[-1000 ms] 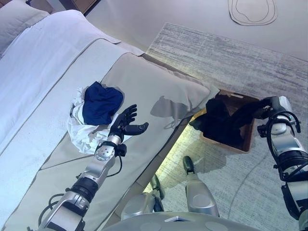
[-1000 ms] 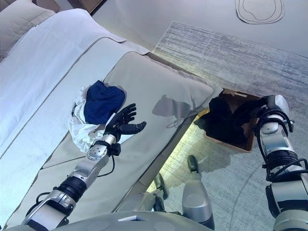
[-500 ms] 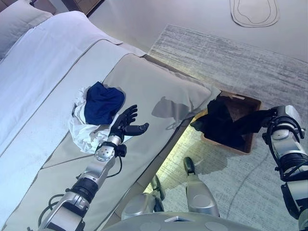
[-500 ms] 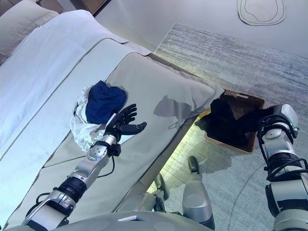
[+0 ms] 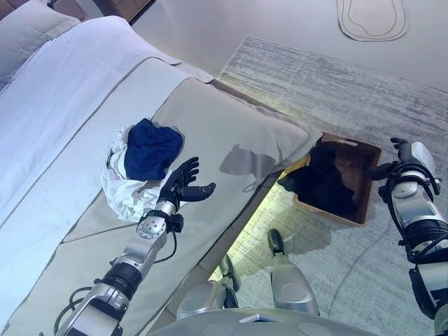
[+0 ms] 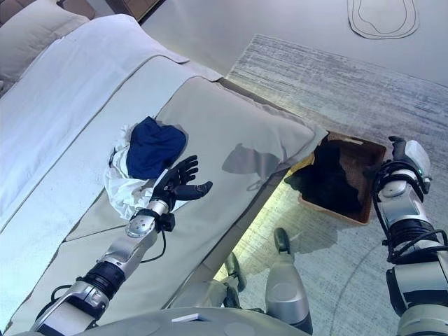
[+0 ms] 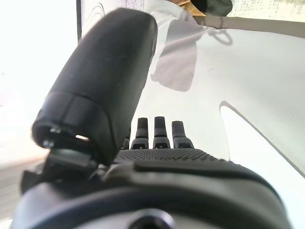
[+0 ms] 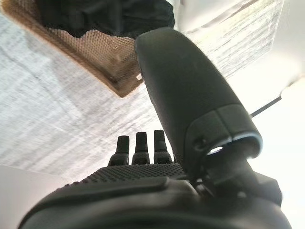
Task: Pick up the clothes from the bed and place them into the basket
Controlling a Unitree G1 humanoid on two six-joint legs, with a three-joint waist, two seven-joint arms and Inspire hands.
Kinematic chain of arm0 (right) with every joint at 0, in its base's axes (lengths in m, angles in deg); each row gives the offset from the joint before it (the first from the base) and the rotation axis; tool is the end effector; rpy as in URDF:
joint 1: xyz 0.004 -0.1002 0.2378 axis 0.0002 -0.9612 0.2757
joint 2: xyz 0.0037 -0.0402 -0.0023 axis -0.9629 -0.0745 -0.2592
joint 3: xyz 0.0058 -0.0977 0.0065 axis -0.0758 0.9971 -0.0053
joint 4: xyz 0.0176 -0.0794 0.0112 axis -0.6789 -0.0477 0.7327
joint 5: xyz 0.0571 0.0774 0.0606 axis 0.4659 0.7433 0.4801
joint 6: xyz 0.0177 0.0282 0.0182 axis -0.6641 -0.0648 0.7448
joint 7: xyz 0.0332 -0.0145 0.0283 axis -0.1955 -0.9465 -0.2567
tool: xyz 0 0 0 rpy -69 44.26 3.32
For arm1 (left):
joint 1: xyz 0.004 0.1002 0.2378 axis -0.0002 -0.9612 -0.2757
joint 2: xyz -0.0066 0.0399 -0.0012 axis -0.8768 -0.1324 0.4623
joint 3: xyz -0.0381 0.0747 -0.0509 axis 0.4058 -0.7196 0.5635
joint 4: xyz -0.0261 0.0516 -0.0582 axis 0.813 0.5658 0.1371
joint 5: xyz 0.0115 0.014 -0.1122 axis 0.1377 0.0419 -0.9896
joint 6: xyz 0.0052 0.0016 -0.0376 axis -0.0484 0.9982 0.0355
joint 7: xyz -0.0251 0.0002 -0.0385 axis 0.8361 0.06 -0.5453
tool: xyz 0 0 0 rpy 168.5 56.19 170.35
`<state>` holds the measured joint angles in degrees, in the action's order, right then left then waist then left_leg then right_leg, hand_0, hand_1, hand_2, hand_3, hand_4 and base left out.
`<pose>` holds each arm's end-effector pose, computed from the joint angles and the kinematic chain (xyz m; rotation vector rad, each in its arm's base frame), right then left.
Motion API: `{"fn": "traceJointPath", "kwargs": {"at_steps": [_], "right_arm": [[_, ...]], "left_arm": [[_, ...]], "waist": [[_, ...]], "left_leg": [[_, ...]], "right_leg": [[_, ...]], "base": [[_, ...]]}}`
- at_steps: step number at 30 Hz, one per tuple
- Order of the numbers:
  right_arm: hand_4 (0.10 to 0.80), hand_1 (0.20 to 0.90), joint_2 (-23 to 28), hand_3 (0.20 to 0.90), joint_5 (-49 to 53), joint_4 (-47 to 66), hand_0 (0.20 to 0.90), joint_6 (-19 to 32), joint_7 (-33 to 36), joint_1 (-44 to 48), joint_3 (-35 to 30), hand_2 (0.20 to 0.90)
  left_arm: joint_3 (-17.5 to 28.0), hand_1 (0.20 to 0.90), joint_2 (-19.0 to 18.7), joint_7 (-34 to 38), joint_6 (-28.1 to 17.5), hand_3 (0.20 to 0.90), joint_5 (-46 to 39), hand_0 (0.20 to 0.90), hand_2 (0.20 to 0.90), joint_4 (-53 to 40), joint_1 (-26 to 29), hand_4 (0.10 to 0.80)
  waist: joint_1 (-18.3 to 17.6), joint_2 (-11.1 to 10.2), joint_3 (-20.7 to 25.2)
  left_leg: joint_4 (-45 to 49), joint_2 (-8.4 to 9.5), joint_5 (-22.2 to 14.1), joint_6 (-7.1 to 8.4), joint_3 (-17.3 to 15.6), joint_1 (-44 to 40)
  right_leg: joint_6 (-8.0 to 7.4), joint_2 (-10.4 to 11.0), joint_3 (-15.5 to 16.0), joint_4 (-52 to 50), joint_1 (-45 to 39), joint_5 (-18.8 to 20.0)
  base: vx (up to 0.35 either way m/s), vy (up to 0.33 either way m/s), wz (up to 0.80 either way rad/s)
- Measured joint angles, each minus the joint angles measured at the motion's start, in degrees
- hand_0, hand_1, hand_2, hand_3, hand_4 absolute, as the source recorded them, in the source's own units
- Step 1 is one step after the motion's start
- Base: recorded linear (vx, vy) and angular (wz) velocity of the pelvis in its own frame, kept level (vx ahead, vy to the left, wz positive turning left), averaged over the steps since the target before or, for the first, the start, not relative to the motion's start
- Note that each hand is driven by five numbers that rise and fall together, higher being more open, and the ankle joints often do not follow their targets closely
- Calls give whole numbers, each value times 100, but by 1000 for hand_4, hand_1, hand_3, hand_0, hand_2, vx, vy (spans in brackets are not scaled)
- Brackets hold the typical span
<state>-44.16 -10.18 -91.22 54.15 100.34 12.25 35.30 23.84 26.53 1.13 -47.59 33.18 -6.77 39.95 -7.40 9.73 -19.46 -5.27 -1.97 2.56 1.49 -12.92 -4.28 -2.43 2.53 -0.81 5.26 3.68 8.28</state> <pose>0.2682 -0.3463 0.0907 -0.9620 0.4337 -0.5699 0.2346 0.1704 0.0017 0.0701 0.2495 -0.1228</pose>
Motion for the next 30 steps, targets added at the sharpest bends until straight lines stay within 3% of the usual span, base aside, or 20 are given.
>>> {"fn": "traceJointPath", "kwargs": {"at_steps": [9,19,27,30], "right_arm": [[800,900,37,900,-236,-3,900,-70,-340,-1,44,900],[800,900,-110,900,1345,371,900,-37,-378,-39,18,900],[800,900,-613,900,1409,1108,900,331,53,140,325,900],[800,900,-715,900,1302,1264,900,400,160,216,541,900]], "left_arm": [[40,900,0,-25,0,900,6,900,900,0,-8,800],[356,900,85,14,0,900,13,900,900,-3,-359,800],[463,900,115,352,1,900,19,900,900,-9,-411,800],[488,900,112,341,1,900,20,900,900,-5,-451,800]], "waist": [[99,-16,6],[193,-289,122],[664,-398,218],[796,-397,227]], "left_leg": [[3,0,5,-4,53,2],[-7,-12,7,-5,221,-150],[-9,9,110,-49,826,67],[-12,20,188,-59,1284,154]], "right_leg": [[0,8,55,-1,-27,1],[-19,15,187,2,-253,-18],[4,80,682,1,-314,-77],[8,51,965,-2,-460,-135]], "base": [[-1,-17,3],[25,-9,6],[-19,-25,40],[70,-131,68]]}}
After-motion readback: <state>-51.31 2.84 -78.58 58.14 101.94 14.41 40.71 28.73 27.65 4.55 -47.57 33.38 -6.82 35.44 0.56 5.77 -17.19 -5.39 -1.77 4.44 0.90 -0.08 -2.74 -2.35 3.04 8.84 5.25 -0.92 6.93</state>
